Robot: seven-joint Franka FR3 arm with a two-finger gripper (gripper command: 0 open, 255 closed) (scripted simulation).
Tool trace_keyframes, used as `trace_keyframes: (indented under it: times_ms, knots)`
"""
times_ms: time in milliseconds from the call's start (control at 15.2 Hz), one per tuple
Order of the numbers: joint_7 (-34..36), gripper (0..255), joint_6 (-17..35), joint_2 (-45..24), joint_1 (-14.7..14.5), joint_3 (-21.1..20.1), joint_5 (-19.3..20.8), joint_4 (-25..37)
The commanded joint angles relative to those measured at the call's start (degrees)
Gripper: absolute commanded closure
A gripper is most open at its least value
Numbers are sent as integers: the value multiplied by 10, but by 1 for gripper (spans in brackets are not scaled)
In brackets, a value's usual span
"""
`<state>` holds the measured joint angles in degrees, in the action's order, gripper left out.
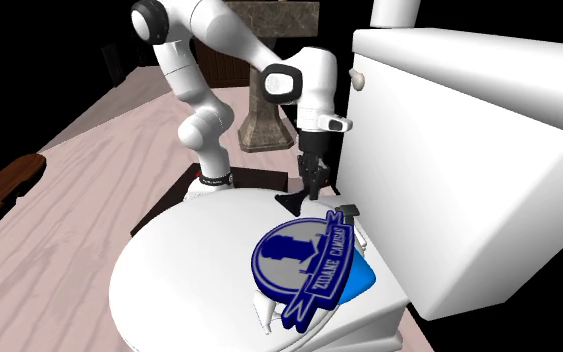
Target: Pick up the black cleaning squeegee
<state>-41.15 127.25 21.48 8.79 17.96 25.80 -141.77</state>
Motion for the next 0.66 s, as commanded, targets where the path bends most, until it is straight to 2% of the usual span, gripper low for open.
trace_keyframes:
  times_ms: [0,462,594]
  knots:
    - [-4,255,-16,7,-1,-2,-3,9]
    - [-19,255,-72,26,-5,-9,-15,47]
    - [-20,255,-73,27,-5,-9,-15,48]
